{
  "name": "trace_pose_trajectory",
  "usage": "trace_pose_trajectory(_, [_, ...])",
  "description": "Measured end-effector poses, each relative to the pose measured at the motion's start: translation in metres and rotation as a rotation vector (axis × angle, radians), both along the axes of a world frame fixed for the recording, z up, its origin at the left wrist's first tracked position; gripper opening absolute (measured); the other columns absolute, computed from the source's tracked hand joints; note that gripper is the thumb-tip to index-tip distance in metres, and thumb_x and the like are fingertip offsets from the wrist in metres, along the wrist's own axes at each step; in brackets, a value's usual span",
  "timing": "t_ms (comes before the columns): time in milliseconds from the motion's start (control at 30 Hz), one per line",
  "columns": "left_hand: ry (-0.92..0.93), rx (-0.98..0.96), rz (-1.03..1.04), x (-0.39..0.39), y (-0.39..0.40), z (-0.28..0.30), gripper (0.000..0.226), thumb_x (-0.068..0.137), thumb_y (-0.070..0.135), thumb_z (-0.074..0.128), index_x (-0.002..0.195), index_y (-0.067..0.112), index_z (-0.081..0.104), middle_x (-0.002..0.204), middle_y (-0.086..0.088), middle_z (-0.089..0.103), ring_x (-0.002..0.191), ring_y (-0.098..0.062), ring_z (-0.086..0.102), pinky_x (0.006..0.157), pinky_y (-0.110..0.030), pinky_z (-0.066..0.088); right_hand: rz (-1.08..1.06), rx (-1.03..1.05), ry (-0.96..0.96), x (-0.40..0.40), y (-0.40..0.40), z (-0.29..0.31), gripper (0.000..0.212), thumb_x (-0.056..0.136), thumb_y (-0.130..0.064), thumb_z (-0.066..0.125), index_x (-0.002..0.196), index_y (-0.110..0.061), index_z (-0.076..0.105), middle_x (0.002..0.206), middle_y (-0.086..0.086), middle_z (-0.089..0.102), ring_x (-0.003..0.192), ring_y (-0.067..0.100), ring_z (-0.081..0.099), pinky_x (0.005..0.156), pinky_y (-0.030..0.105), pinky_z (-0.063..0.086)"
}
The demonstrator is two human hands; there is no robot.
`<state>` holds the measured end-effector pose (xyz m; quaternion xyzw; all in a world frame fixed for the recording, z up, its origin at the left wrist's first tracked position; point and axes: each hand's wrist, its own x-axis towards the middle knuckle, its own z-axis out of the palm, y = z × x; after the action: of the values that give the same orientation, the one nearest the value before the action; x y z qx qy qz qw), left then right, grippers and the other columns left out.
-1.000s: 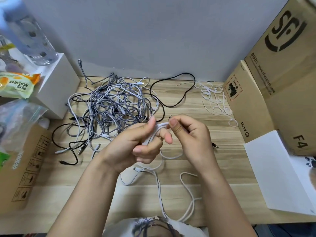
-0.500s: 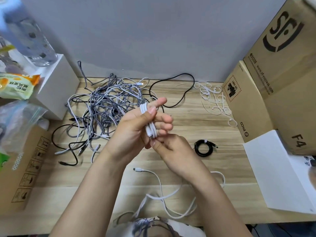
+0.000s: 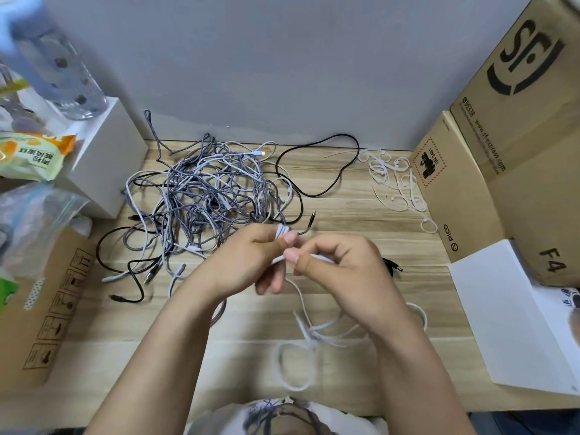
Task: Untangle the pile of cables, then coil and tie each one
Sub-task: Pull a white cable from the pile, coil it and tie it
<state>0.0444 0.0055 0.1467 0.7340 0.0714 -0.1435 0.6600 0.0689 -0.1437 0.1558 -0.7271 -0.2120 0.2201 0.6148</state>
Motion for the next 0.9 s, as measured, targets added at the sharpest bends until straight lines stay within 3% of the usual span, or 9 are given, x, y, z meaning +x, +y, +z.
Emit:
trace_pose_trajectory(67, [0.022, -0.038, -0.069, -0.004, 0.003, 0.001, 0.052, 0.095, 0.038, 0.037, 0.058, 0.016, 0.066, 0.032, -0.001, 0.035, 0.03, -0.009, 0.027, 0.036, -0.014, 0.026, -0.141, 0.036, -0.008, 0.004, -0.005, 0.008, 0.026, 0.073, -0.031, 0.077, 0.055, -0.018, 0.065, 0.055, -0.002, 0.059, 0.06, 0.008, 0.052, 0.064, 0.023, 0.042])
trace_pose_trajectory(133, [0.051, -0.215, -0.107, -0.007, 0.008, -0.001, 0.055, 0.095, 0.045, 0.037, 0.069, 0.011, 0.072, 0.031, 0.003, 0.026, 0.031, -0.009, 0.02, 0.038, -0.014, 0.026, -0.255, 0.046, -0.017, 0.008, -0.009, 0.013, 0.029, 0.065, -0.038, 0.075, 0.054, -0.014, 0.063, 0.055, 0.006, 0.049, 0.057, 0.011, 0.041, 0.056, 0.025, 0.034])
trace_pose_trajectory(233, [0.07, -0.577, -0.279, -0.009, 0.011, -0.003, 0.051, 0.091, 0.051, 0.047, 0.077, 0.009, 0.071, 0.036, 0.01, 0.025, 0.032, -0.004, 0.02, 0.04, -0.011, 0.028, -0.298, 0.06, 0.001, 0.012, -0.009, 0.013, 0.027, 0.061, -0.042, 0.068, 0.052, -0.016, 0.064, 0.058, 0.005, 0.051, 0.058, 0.01, 0.042, 0.053, 0.018, 0.033])
trace_pose_trajectory(333, [0.007, -0.982, -0.439, -0.007, 0.009, -0.002, 0.035, 0.097, 0.035, 0.046, 0.085, 0.007, 0.063, 0.045, 0.01, 0.027, 0.037, -0.004, 0.015, 0.041, -0.013, 0.028, -0.224, 0.066, 0.028, 0.013, -0.005, 0.004, 0.029, 0.074, -0.04, 0.062, 0.054, -0.019, 0.059, 0.046, -0.012, 0.05, 0.045, -0.002, 0.042, 0.048, 0.007, 0.03])
trace_pose_trajectory(400, [-0.037, -1.154, -0.442, -0.003, 0.006, 0.001, 0.026, 0.1, 0.024, 0.041, 0.089, 0.006, 0.057, 0.051, 0.008, 0.031, 0.039, -0.006, 0.013, 0.045, -0.019, 0.03, -0.184, 0.05, 0.019, 0.014, -0.003, -0.004, 0.035, 0.087, -0.04, 0.057, 0.057, -0.022, 0.057, 0.042, -0.013, 0.04, 0.039, 0.0, 0.035, 0.043, 0.008, 0.027])
trace_pose_trajectory(467, [-0.077, -1.274, -0.378, 0.0, 0.001, 0.004, 0.023, 0.101, 0.018, 0.038, 0.09, 0.004, 0.053, 0.053, 0.005, 0.035, 0.04, -0.008, 0.016, 0.049, -0.022, 0.032, -0.146, 0.035, 0.042, 0.015, -0.002, -0.01, 0.036, 0.087, -0.04, 0.047, 0.057, -0.023, 0.056, 0.044, -0.012, 0.035, 0.038, 0.0, 0.031, 0.042, 0.007, 0.026])
trace_pose_trajectory(667, [-0.168, -1.311, 0.039, 0.012, -0.004, 0.014, 0.023, 0.097, 0.01, 0.042, 0.108, -0.004, 0.057, 0.064, -0.006, 0.057, 0.05, -0.014, 0.05, 0.061, -0.027, 0.049, 0.044, -0.165, 0.041, 0.007, 0.001, -0.021, 0.034, 0.087, -0.045, 0.043, 0.061, -0.03, 0.06, 0.045, -0.01, 0.035, 0.043, 0.002, 0.03, 0.046, 0.018, 0.025])
trace_pose_trajectory(767, [-0.188, -1.061, 0.33, 0.013, -0.01, 0.012, 0.032, 0.086, 0.021, 0.042, 0.108, 0.004, 0.06, 0.057, 0.007, 0.052, 0.045, -0.003, 0.05, 0.052, -0.016, 0.047, 0.107, -0.285, -0.037, 0.004, 0.002, -0.019, 0.032, 0.094, -0.039, 0.05, 0.063, -0.034, 0.059, 0.049, -0.008, 0.036, 0.049, 0.004, 0.034, 0.052, 0.026, 0.029])
trace_pose_trajectory(900, [-0.242, -0.887, 0.436, 0.014, -0.013, 0.008, 0.03, 0.089, 0.02, 0.038, 0.11, 0.004, 0.053, 0.061, 0.004, 0.062, 0.051, -0.004, 0.056, 0.054, -0.015, 0.049, 0.165, -0.436, -0.16, 0.003, -0.002, -0.015, 0.025, 0.094, -0.039, 0.05, 0.075, -0.029, 0.062, 0.05, -0.007, 0.041, 0.053, 0.007, 0.04, 0.058, 0.03, 0.034])
